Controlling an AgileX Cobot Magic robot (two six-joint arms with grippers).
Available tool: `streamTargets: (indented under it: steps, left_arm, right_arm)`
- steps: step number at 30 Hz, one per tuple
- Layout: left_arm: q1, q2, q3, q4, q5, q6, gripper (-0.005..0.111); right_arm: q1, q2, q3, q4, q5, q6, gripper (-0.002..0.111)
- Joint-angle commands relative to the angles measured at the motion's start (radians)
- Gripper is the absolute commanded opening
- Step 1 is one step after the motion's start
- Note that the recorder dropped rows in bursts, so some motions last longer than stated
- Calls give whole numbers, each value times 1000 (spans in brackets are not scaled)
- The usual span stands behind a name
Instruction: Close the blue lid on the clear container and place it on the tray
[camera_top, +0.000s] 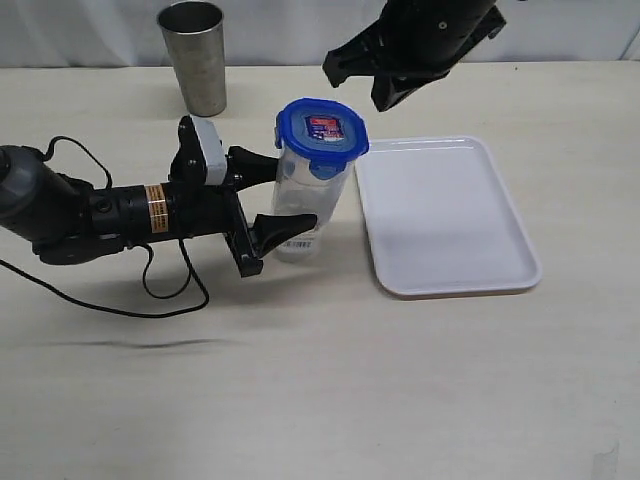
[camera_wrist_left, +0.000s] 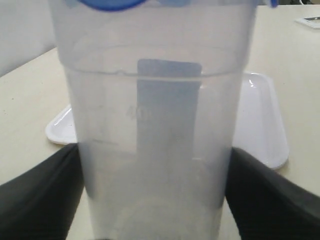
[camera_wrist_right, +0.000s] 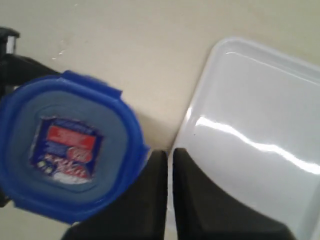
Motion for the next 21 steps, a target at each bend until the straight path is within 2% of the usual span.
streamTargets:
  steps: [1, 4, 9, 15, 21]
  left_arm:
    - [-7, -8, -9, -9, -52, -17, 0]
    - [-7, -8, -9, -9, -52, -17, 0]
    - [-7, -8, -9, -5, -52, -17, 0]
    - [-7, -8, -9, -2, -52, -14, 0]
    - [-7, -8, -9, 3, -52, -14, 0]
  right_arm:
    - [0, -4, 54, 234, 9, -162, 4]
    - [0, 0, 116, 324, -43, -226, 4]
    - [0, 3, 175, 335, -112, -246, 4]
    - [2, 21, 176, 346, -112, -246, 4]
    - [78, 46, 176, 323, -129, -247, 4]
